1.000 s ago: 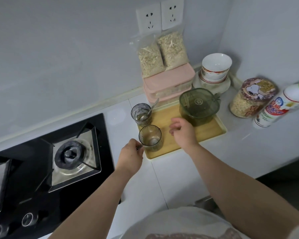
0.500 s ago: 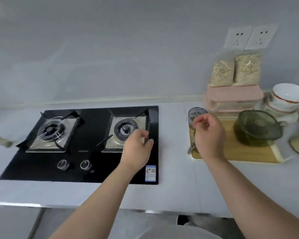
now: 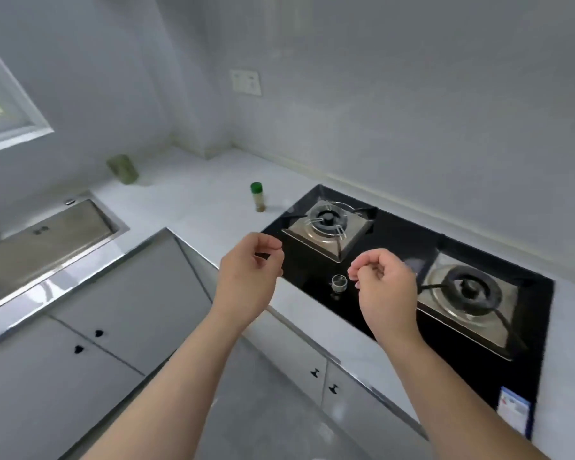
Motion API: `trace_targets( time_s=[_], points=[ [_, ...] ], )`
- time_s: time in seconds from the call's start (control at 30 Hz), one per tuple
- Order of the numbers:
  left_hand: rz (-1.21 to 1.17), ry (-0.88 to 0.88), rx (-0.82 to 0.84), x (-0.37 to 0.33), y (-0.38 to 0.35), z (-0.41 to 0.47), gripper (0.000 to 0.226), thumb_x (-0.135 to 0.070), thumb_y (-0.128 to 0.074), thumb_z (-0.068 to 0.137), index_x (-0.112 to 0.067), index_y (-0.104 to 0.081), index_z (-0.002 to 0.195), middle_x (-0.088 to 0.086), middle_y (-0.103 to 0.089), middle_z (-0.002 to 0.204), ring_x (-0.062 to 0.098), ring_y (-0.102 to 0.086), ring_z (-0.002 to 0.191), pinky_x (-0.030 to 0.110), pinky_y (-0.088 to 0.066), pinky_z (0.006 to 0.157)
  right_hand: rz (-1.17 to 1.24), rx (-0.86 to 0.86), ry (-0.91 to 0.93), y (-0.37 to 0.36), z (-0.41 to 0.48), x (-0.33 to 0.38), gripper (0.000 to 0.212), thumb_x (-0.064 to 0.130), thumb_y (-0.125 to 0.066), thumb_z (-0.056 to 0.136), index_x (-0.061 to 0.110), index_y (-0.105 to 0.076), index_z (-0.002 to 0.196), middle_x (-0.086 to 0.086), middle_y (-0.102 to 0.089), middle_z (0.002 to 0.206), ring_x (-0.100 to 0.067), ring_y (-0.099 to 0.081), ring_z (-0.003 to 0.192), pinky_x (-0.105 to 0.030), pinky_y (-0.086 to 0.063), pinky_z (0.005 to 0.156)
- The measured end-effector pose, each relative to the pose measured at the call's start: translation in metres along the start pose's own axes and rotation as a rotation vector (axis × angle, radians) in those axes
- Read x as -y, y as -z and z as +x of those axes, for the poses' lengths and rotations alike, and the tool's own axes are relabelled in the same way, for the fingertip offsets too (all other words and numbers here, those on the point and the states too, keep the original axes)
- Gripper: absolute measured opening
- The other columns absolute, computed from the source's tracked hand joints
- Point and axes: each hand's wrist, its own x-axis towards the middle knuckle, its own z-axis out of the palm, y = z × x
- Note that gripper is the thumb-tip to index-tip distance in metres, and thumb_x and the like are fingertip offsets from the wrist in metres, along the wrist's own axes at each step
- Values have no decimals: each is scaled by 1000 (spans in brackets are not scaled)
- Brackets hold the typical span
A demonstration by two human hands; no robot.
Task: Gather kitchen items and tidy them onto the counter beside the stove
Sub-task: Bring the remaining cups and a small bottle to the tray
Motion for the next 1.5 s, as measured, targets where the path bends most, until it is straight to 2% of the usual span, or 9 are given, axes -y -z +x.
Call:
trace_targets(
  time_s=[0.3,0.53,0.67,0.73,0.83,1.03,1.17,1.3,1.5],
  points=[
    [-31,146,-314,86,172,23,11,-12,-61,93,-22,-66,91,-1,-69,88,5,-68,65,22,-53,58,15,403,37,-212,-25,45,33,-7,-48,84,19,-65,72,4,-68,72,-15,-63,69,-34,-55,66],
    [-39,239,-443,138,240,62,11,-13,-61,93,-22,-65,91,-4,-67,90,10,-69,67,35,-55,69,43,495,-5,-334,-1,39,31,-5,-48,81,20,-64,74,3,-68,73,-17,-63,72,-36,-52,70],
    [-26,244,-434,160,258,145,10,-13,-62,93,-22,-65,91,-3,-67,90,9,-70,66,42,-57,71,-18,452,-4,-400,60,27,25,1,-51,85,21,-63,94,4,-66,100,-11,-61,84,-22,-46,73],
    [-13,243,-418,163,263,171,11,-13,-62,92,-23,-64,90,-4,-67,90,10,-71,65,44,-57,71,-203,446,57,-413,88,18,33,5,-54,87,20,-57,117,-4,-54,126,-19,-55,104,-18,-41,78],
    [38,272,-318,173,264,247,10,-14,-61,93,-24,-64,91,-7,-67,92,10,-70,65,43,-58,71,-675,395,87,-433,163,-2,60,12,-57,88,14,-34,143,-19,-24,149,-37,-33,129,-39,-41,96],
    [111,273,-123,191,257,350,8,-22,-60,94,-30,-63,97,-14,-67,100,3,-70,69,34,-58,66,-1085,318,-59,-470,278,-31,76,15,-60,85,19,-17,147,-17,3,155,-39,-20,134,-45,-35,103],
    [151,280,-30,206,262,388,11,-23,-59,95,-29,-61,104,-13,-68,99,-3,-66,63,15,-44,49,-1135,379,-285,-485,318,-49,70,7,-56,84,19,-23,144,-14,1,151,-38,-29,124,-45,-39,98],
    [149,312,-45,229,294,430,14,-19,-59,94,-27,-59,105,-17,-65,103,4,-69,68,32,-59,72,-1199,389,-355,-499,327,-59,46,4,-56,83,7,-44,128,-12,-16,140,-31,-40,96,-39,-47,82],
    [96,402,-74,281,342,531,23,-15,-59,92,-17,-55,115,-1,-63,111,19,-72,70,45,-58,78,-1157,394,-301,-542,324,-51,43,9,-42,91,9,-39,134,-8,-44,108,-23,-49,68,-28,-38,55]
  ],
)
